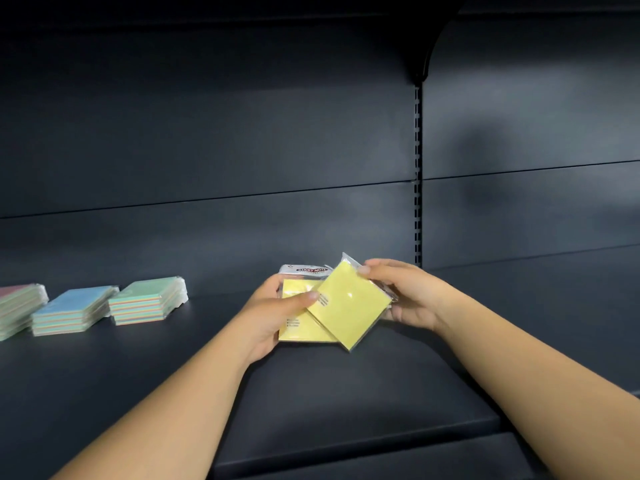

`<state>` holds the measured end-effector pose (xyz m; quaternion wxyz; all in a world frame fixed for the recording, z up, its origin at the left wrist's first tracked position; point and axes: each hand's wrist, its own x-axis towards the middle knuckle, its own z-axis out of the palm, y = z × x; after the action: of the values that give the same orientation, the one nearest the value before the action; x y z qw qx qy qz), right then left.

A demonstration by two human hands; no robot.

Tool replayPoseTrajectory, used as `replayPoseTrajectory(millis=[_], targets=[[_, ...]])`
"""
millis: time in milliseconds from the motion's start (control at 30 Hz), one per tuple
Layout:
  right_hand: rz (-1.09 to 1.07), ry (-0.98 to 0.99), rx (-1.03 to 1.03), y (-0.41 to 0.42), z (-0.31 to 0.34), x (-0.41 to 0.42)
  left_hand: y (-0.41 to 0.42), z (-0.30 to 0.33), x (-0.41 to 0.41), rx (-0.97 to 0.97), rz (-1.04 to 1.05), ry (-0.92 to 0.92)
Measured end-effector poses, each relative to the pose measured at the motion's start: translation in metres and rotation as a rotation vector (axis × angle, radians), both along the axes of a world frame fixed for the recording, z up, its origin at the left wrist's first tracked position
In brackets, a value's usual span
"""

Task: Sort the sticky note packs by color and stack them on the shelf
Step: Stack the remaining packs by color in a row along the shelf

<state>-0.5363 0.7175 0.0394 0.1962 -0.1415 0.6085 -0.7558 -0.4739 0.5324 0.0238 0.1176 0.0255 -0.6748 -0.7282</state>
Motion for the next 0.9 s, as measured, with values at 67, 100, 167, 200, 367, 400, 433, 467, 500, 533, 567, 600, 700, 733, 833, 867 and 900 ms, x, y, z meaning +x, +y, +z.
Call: replayPoseTrajectory(millis=[67, 100, 167, 200, 367, 400, 433, 467, 500, 533, 567, 600, 700, 733, 833, 867, 900], targets=[[-0.052, -0.043, -0.164, 0.003, 0.005, 0.0, -0.001, 0.0, -0.001, 0.009, 0.016, 0.013], [-0.071, -0.049, -0.238, 0.005, 0.007, 0.001, -0.001, 0.0, -0.001, 0.009, 0.017, 0.019], [-0.095, -0.063, -0.364, 0.005, 0.007, 0.0, 0.0, 0.001, -0.001, 0.023, 0.021, 0.038], [-0.091, -0.07, -0.415, 0.004, 0.007, 0.001, 0.0, 0.001, -0.001, 0.041, 0.029, 0.051], [-0.091, -0.017, -0.449, -0.003, 0.011, 0.006, -0.002, 0.006, -0.002, 0.226, 0.129, 0.122], [-0.092, -0.003, -0.433, -0.005, 0.013, 0.007, -0.003, 0.008, -0.002, 0.262, 0.145, 0.133], [-0.081, 0.007, -0.419, -0.008, 0.014, 0.008, -0.003, 0.009, -0.002, 0.294, 0.159, 0.145], [-0.062, 0.009, -0.416, -0.013, 0.014, 0.01, -0.004, 0.009, -0.002, 0.32, 0.172, 0.156], [-0.05, 0.006, -0.424, -0.018, 0.014, 0.012, -0.004, 0.01, -0.002, 0.337, 0.182, 0.162], [-0.049, 0.0, -0.432, -0.023, 0.014, 0.013, -0.004, 0.01, -0.001, 0.339, 0.182, 0.165], [-0.062, -0.01, -0.436, -0.029, 0.014, 0.014, -0.004, 0.01, 0.0, 0.327, 0.169, 0.168], [-0.08, -0.021, -0.438, -0.034, 0.016, 0.015, -0.004, 0.01, 0.001, 0.306, 0.146, 0.17], [-0.127, -0.022, -0.43, -0.041, 0.022, 0.012, -0.003, 0.01, 0.005, 0.266, 0.109, 0.153], [-0.128, -0.011, -0.424, -0.042, 0.024, 0.008, -0.004, 0.01, 0.005, 0.258, 0.108, 0.14], [-0.123, 0.042, -0.358, -0.042, 0.024, 0.0, -0.006, 0.013, 0.005, 0.268, 0.099, 0.107], [-0.108, 0.056, -0.316, -0.043, 0.022, -0.001, -0.007, 0.013, 0.004, 0.28, 0.091, 0.105], [-0.092, 0.067, -0.266, -0.044, 0.019, -0.002, -0.007, 0.014, 0.004, 0.29, 0.082, 0.106]])
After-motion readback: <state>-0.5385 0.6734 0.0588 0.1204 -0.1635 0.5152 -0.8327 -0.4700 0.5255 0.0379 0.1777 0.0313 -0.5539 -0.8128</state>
